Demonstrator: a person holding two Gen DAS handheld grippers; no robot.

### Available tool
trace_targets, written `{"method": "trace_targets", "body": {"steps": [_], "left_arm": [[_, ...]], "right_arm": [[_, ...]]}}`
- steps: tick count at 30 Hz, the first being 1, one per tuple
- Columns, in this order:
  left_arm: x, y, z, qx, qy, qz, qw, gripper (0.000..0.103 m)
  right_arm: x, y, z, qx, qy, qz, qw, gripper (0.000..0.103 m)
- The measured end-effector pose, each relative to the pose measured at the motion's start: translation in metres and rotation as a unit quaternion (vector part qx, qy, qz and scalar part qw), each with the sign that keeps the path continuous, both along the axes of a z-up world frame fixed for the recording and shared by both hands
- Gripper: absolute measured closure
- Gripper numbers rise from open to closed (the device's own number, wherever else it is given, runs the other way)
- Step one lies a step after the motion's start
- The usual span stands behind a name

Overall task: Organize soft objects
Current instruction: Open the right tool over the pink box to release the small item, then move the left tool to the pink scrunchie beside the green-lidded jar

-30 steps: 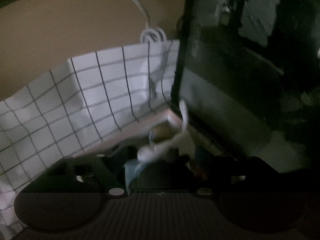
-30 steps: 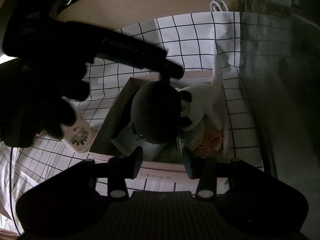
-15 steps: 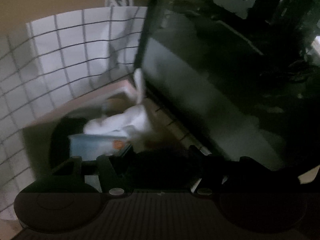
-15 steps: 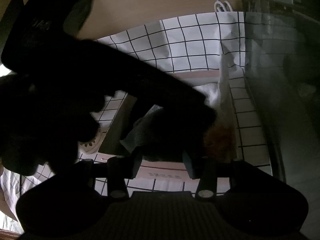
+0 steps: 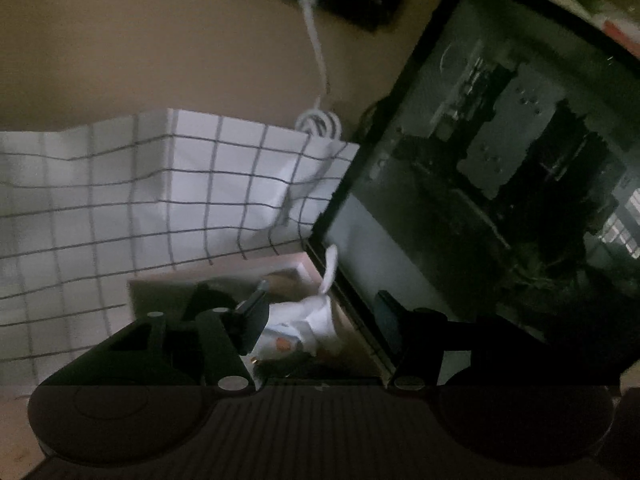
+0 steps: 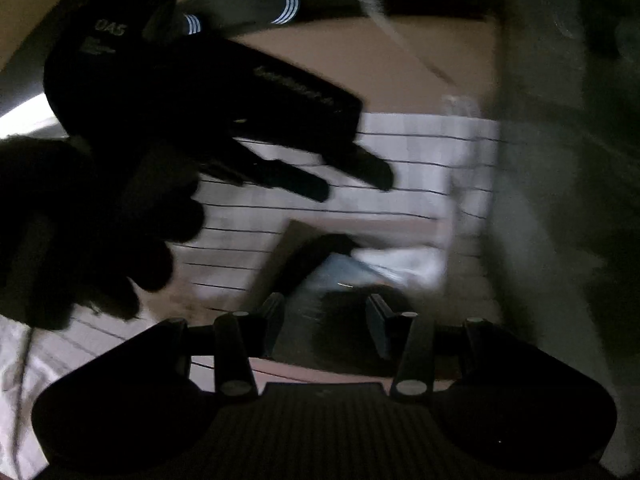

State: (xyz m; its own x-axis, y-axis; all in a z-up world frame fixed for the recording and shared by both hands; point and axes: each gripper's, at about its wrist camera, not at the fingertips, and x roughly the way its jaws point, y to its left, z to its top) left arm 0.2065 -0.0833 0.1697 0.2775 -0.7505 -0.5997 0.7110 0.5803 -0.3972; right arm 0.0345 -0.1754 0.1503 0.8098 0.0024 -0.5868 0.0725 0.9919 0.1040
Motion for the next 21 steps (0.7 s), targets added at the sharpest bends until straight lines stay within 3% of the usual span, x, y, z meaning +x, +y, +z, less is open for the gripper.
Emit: {"method": "trace_targets", "body": {"steps": [4, 6, 8, 12, 17, 21], "left_arm": [[-0.01, 0.038, 0.008, 0.008, -0.022, 0.018, 0.9996, 0.04], [-0.019, 0.063, 0.013, 0.014, -0.037, 0.027, 0.9988, 0.04], [-0.025, 0.09, 0.012, 0.022, -0.05, 0.043, 0.9976, 0.04], [-0.029, 0.147, 0.0, 0.028, -0.037, 0.083, 0.9955, 0.04], [-0.038, 0.218, -0.028, 0.036, -0.002, 0.14, 0.9895, 0.04], [-0.045, 0.268, -0.053, 0.08, 0.01, 0.186, 0.9793, 0.04]], "right_arm": [[0.026, 0.016, -0.017, 0.021, 0.042, 0.023, 0.999, 0.064], [0.034, 0.011, -0.027, 0.013, 0.07, -0.01, 0.997, 0.064], [0.036, -0.003, -0.034, 0.008, 0.09, -0.05, 0.995, 0.072], [0.03, -0.012, -0.04, 0.025, 0.107, -0.068, 0.992, 0.069], [0.025, 0.007, -0.028, -0.006, 0.087, -0.066, 0.994, 0.057], [0.02, 0.028, -0.007, -0.056, 0.016, -0.102, 0.993, 0.042]]}}
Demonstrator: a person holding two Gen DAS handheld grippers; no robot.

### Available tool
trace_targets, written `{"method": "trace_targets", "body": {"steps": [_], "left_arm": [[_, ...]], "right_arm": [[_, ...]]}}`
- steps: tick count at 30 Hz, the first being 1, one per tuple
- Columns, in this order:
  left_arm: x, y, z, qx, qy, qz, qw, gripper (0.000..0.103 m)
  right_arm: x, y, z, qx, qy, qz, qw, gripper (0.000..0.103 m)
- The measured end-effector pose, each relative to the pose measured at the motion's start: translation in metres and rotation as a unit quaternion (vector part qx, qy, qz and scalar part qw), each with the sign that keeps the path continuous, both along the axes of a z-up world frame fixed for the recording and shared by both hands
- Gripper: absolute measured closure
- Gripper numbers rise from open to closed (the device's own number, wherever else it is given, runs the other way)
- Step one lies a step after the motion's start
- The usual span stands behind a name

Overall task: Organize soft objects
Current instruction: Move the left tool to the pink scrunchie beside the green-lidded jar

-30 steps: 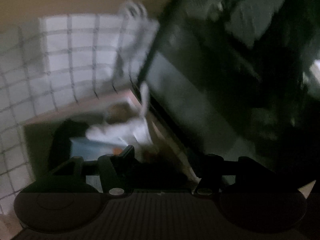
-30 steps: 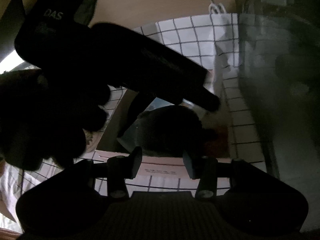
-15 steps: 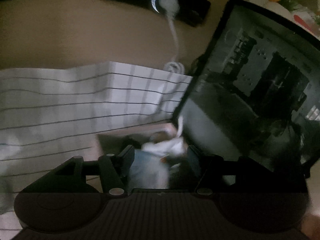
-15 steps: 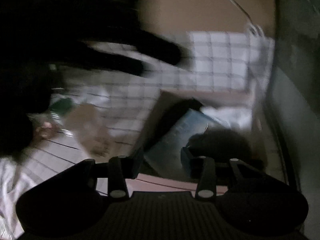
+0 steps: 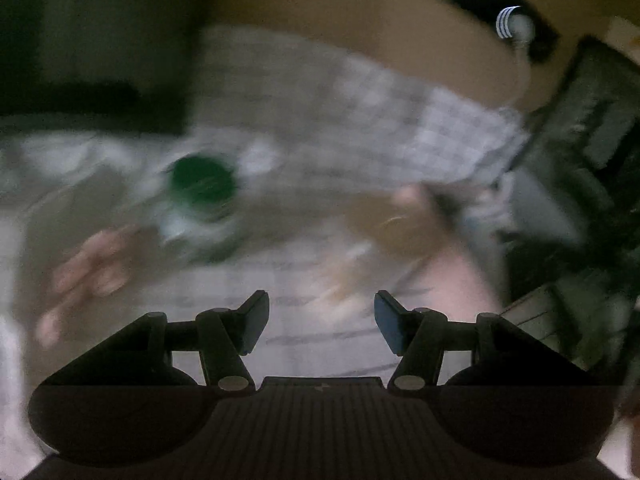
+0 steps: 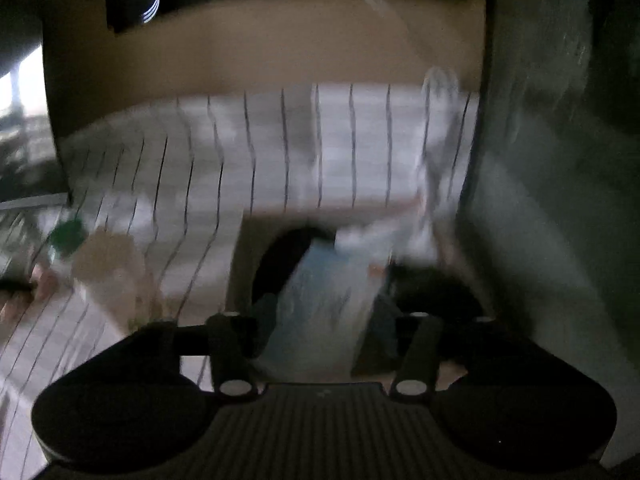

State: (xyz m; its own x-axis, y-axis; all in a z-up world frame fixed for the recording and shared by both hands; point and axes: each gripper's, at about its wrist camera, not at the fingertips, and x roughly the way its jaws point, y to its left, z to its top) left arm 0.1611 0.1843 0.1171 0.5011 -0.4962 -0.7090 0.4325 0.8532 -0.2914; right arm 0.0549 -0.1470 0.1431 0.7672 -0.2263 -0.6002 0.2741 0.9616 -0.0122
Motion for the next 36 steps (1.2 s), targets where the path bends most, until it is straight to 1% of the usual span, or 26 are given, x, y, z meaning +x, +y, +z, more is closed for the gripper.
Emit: {"method": "trace_targets", "body": {"steps": [1, 2, 4, 6, 8, 10, 13, 16, 18, 21, 25, 27, 30, 31, 34, 36], "left_arm": [[0.0, 0.012, -0.005, 0.011, 0.001, 0.014, 0.9998, 0.04], [0.0, 0.028, -0.01, 0.028, -0.002, 0.035, 0.999, 0.04], [0.002, 0.054, -0.017, 0.05, -0.009, 0.07, 0.9962, 0.04], [0.006, 0.079, -0.02, 0.051, -0.012, 0.093, 0.9943, 0.04], [0.012, 0.098, -0.022, 0.051, -0.019, 0.1, 0.9935, 0.04], [0.018, 0.111, -0.025, 0.056, -0.028, 0.095, 0.9935, 0.04], [0.031, 0.121, -0.034, 0.056, -0.028, 0.081, 0.9947, 0.04], [0.048, 0.122, -0.042, 0.059, -0.028, 0.073, 0.9952, 0.04], [0.058, 0.121, -0.045, 0.06, -0.03, 0.069, 0.9954, 0.04], [0.071, 0.117, -0.049, 0.066, -0.033, 0.057, 0.9957, 0.04], [0.084, 0.107, -0.05, 0.061, -0.034, 0.038, 0.9968, 0.04], [0.091, 0.1, -0.055, 0.068, -0.032, 0.025, 0.9969, 0.039], [0.1, 0.092, -0.065, 0.081, -0.02, 0.024, 0.9962, 0.039], [0.102, 0.09, -0.067, 0.082, -0.016, 0.024, 0.9962, 0.039], [0.107, 0.085, -0.072, 0.09, -0.009, 0.028, 0.9955, 0.038], [0.109, 0.081, -0.074, 0.092, -0.012, 0.03, 0.9952, 0.037]], "right_arm": [[-0.001, 0.007, 0.006, -0.012, -0.017, -0.005, 1.0, 0.04], [0.002, 0.018, 0.012, -0.023, -0.031, -0.004, 0.999, 0.039], [0.007, 0.035, 0.025, -0.032, -0.045, 0.014, 0.998, 0.039], [0.01, 0.054, 0.036, -0.032, -0.057, 0.028, 0.997, 0.039], [0.012, 0.076, 0.045, -0.019, -0.069, 0.049, 0.996, 0.039], [0.015, 0.098, 0.047, -0.006, -0.072, 0.07, 0.995, 0.039], [0.022, 0.134, 0.032, 0.023, -0.041, 0.1, 0.994, 0.037], [0.032, 0.17, -0.001, 0.052, 0.02, 0.126, 0.99, 0.037], [0.036, 0.193, -0.023, 0.056, 0.063, 0.149, 0.985, 0.037], [0.039, 0.214, -0.047, 0.05, 0.105, 0.177, 0.977, 0.037], [0.047, 0.219, -0.067, 0.054, 0.135, 0.19, 0.971, 0.037], [0.055, 0.217, -0.076, 0.061, 0.142, 0.184, 0.971, 0.037], [0.064, 0.212, -0.088, 0.089, 0.16, 0.173, 0.968, 0.037], [0.062, 0.21, -0.09, 0.096, 0.163, 0.174, 0.966, 0.036], [0.061, 0.211, -0.09, 0.097, 0.159, 0.177, 0.967, 0.034], [0.062, 0.213, -0.09, 0.095, 0.16, 0.18, 0.966, 0.031]]}}
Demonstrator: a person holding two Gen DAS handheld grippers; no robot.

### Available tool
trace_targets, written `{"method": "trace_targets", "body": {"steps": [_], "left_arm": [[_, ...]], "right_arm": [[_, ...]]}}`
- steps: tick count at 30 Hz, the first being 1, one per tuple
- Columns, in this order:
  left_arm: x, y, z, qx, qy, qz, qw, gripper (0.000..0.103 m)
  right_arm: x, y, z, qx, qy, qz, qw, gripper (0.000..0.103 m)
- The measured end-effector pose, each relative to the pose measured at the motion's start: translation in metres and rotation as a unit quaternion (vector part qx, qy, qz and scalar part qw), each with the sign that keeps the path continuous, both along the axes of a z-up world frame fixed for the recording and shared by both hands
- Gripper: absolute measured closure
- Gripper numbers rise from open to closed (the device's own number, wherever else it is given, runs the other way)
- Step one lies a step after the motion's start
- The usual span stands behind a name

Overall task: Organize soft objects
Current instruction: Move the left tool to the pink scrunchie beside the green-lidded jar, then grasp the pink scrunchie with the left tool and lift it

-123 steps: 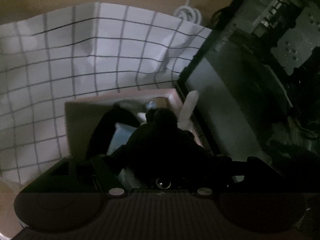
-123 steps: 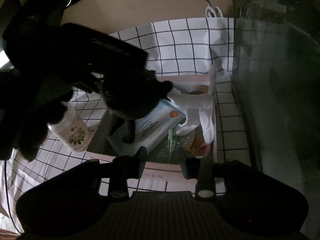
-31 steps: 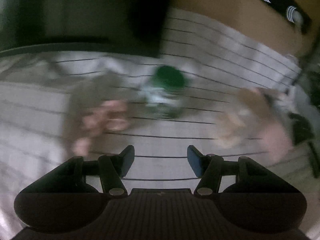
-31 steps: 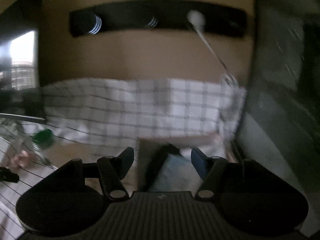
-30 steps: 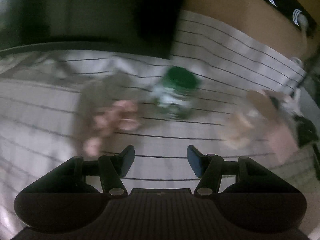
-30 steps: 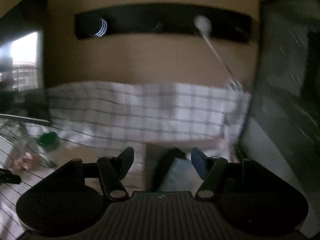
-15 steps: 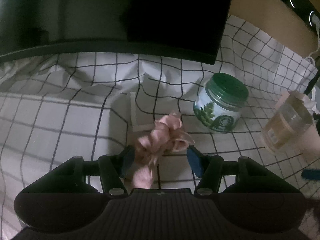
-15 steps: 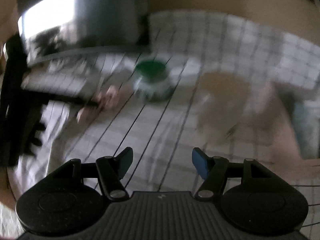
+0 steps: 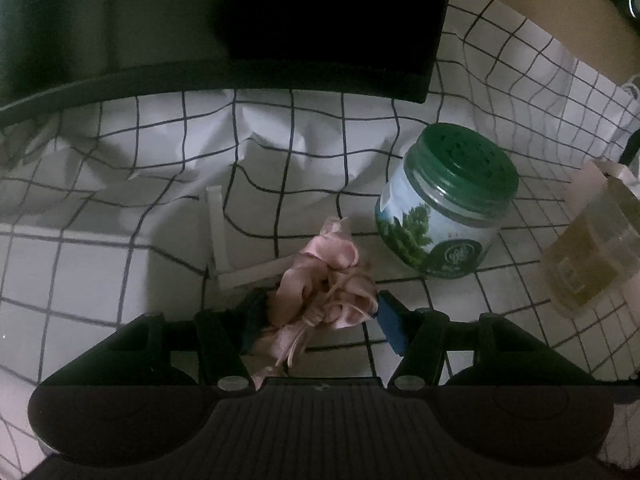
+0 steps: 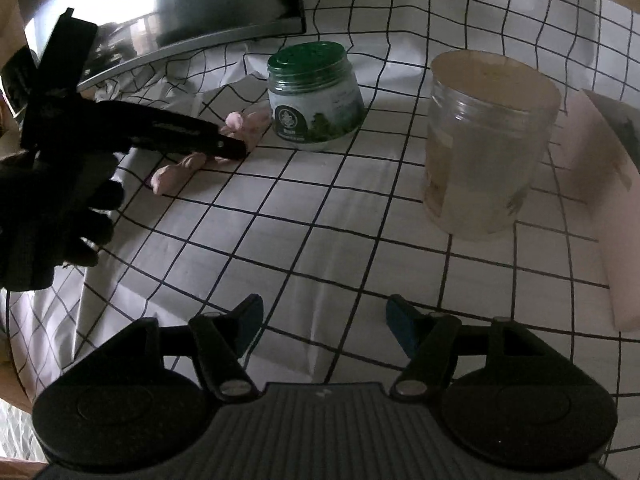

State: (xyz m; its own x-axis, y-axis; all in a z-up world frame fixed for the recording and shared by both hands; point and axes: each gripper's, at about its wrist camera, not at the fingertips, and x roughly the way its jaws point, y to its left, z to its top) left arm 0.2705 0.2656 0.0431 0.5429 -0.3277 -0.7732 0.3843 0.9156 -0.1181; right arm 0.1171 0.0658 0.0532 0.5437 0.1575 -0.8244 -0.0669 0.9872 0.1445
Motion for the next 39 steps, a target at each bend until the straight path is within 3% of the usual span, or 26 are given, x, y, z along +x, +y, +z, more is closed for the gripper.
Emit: {"method": "trace_targets", "body": {"steps": [5, 12, 21, 22, 25, 28, 32, 34, 39], "left_arm": [[0.003, -0.007, -0.003, 0.001, 0.0, -0.009, 1.0, 0.023], [-0.007, -0.023, -0.009, 0.047, -0.032, -0.013, 0.9983, 0.021], [-0.004, -0.022, -0.009, 0.039, -0.029, -0.005, 0.9988, 0.02], [-0.005, -0.021, -0.009, 0.039, -0.031, -0.005, 0.9987, 0.023], [-0.01, -0.015, -0.007, 0.054, -0.048, 0.015, 0.9973, 0.055], [-0.01, 0.002, -0.003, 0.028, -0.038, 0.037, 0.9982, 0.078], [-0.023, 0.034, 0.008, -0.054, -0.016, 0.054, 0.997, 0.081], [-0.042, 0.051, 0.021, -0.07, -0.037, 0.063, 0.9949, 0.082], [-0.079, 0.104, 0.056, -0.097, -0.084, 0.115, 0.985, 0.082]], "right_arm": [[-0.004, 0.002, -0.002, 0.0, -0.01, 0.007, 1.0, 0.026], [-0.008, 0.001, -0.004, 0.022, -0.018, 0.009, 1.0, 0.014], [-0.01, 0.005, -0.006, 0.027, -0.013, 0.026, 0.999, 0.0], [-0.009, 0.006, -0.006, 0.028, -0.01, 0.026, 0.999, 0.0], [-0.007, 0.009, -0.006, 0.017, -0.003, 0.033, 0.999, 0.0], [-0.006, 0.011, -0.006, 0.002, 0.003, 0.045, 0.999, 0.003], [-0.003, 0.013, 0.003, 0.015, 0.007, 0.032, 0.999, 0.01], [-0.003, 0.017, 0.016, 0.019, -0.024, 0.042, 0.999, 0.01], [0.023, 0.054, 0.053, -0.036, -0.108, 0.109, 0.987, 0.016]]}}
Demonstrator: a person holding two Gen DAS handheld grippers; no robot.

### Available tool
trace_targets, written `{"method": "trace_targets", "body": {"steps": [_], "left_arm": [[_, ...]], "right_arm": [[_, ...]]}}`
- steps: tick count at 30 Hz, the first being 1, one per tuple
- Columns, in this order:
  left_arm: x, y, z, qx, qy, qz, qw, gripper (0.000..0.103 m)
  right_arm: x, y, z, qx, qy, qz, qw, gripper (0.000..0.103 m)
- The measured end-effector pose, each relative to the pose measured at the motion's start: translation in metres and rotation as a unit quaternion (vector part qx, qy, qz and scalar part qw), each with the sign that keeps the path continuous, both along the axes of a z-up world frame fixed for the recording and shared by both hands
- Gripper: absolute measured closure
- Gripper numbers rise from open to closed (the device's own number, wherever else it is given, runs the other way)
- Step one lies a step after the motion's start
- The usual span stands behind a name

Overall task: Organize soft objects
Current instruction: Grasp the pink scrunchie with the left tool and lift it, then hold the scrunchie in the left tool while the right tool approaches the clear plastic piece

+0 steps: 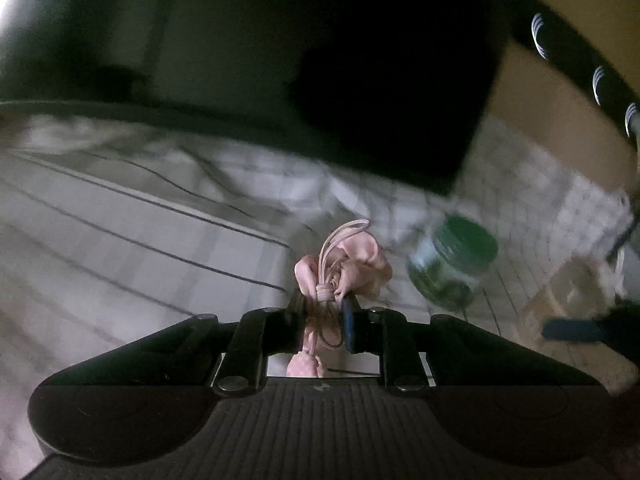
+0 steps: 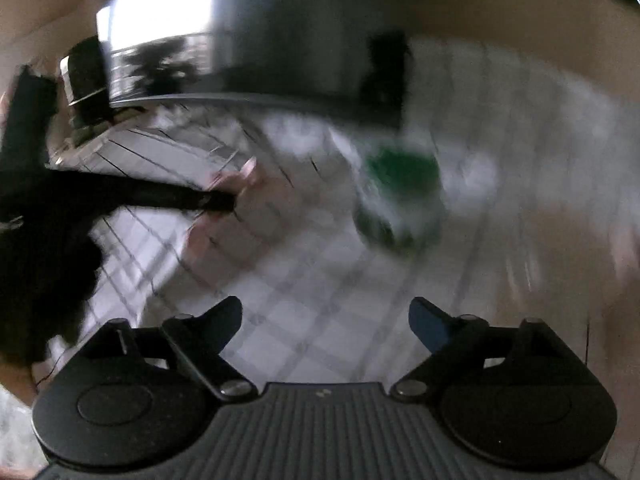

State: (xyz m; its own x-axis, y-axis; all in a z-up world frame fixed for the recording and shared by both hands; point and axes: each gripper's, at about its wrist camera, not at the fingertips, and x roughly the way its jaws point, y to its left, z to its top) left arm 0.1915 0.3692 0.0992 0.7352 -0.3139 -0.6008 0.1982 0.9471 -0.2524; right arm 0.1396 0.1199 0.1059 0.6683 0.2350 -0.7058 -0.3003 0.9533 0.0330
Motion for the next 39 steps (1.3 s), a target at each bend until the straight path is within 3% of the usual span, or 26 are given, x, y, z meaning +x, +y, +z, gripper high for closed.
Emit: {"method": "trace_targets", "body": {"steps": [3, 4, 5, 6, 13, 22, 29, 33, 39], "left_arm": [[-0.014, 0.029, 0.017, 0.001, -0.02, 0.042, 0.9989, 0.082], [-0.017, 0.036, 0.021, 0.0, -0.023, 0.051, 0.9984, 0.082], [-0.023, 0.045, 0.024, 0.0, -0.027, 0.064, 0.9976, 0.082], [-0.028, 0.052, 0.026, 0.0, -0.027, 0.073, 0.997, 0.082], [-0.046, 0.079, 0.012, -0.011, 0.007, 0.103, 0.9946, 0.082], [-0.047, 0.082, -0.002, -0.021, 0.028, 0.104, 0.994, 0.082], [-0.038, 0.088, -0.002, -0.036, 0.024, 0.106, 0.9934, 0.082], [-0.033, 0.086, -0.002, -0.047, 0.025, 0.104, 0.9932, 0.082], [-0.027, 0.08, -0.005, -0.05, 0.028, 0.092, 0.9941, 0.082]], "right_arm": [[0.027, 0.031, 0.005, -0.042, -0.021, 0.033, 0.998, 0.041], [0.036, 0.04, 0.003, -0.056, -0.023, 0.04, 0.997, 0.058], [0.044, 0.048, -0.002, -0.066, -0.022, 0.047, 0.996, 0.067], [0.051, 0.054, -0.007, -0.07, -0.021, 0.053, 0.996, 0.068], [0.097, 0.075, -0.04, -0.079, -0.018, 0.064, 0.995, 0.07], [0.144, 0.075, -0.067, -0.018, 0.032, 0.07, 0.997, 0.07], [0.115, 0.064, -0.066, 0.008, 0.068, 0.089, 0.994, 0.071], [0.11, 0.064, -0.058, 0.006, 0.041, 0.057, 0.997, 0.071], [0.128, 0.065, -0.061, 0.029, 0.05, -0.015, 0.998, 0.071]]}}
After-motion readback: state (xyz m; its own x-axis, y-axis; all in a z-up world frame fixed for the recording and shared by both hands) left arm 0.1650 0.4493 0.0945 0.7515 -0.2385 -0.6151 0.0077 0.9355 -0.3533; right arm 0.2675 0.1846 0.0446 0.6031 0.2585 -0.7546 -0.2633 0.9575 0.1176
